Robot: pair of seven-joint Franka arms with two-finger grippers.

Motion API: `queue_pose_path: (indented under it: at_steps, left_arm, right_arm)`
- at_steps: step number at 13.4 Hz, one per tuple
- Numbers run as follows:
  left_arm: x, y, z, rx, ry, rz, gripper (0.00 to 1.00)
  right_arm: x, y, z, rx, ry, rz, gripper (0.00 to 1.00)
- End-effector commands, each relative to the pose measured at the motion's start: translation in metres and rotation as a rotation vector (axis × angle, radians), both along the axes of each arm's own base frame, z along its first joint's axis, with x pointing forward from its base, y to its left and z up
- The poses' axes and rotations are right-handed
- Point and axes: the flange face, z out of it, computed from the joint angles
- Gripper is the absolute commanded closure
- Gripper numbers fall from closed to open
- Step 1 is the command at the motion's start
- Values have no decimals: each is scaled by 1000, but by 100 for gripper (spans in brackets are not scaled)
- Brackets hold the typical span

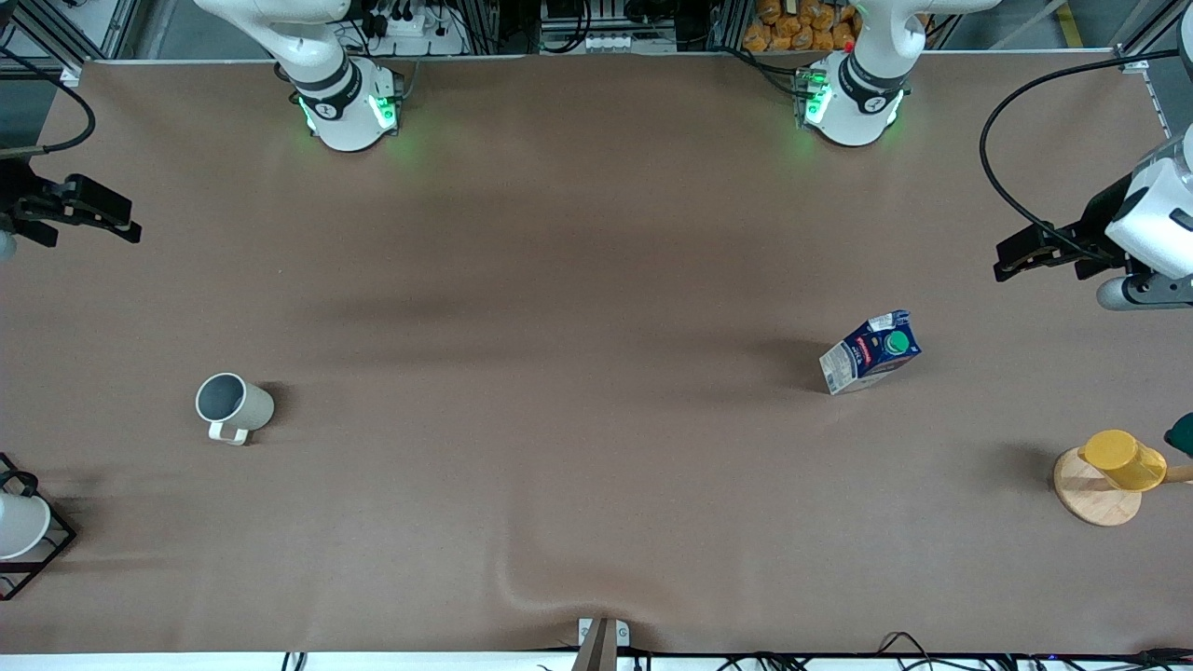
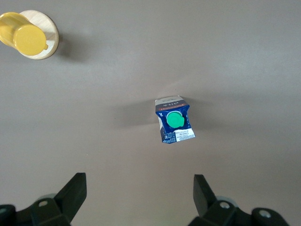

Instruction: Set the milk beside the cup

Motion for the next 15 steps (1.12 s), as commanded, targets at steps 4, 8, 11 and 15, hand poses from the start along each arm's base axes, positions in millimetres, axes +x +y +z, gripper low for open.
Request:
queue_pose_path:
  at_steps: [4, 8, 11, 15]
  left_arm:
    - [0, 2, 7, 15, -5, -13, 0]
    - [3, 2, 3, 12, -5, -13, 0]
    - [7, 4, -5, 11, 5, 1, 0]
    - [22, 1, -39, -11, 42, 13, 0]
  right_arm:
    - [0, -9, -7, 20, 12, -5, 0]
    - [0, -20, -21, 23, 38, -25, 0]
    - [0, -28, -32, 23, 61, -39, 0]
    - [20, -54, -74, 34, 98, -79, 0]
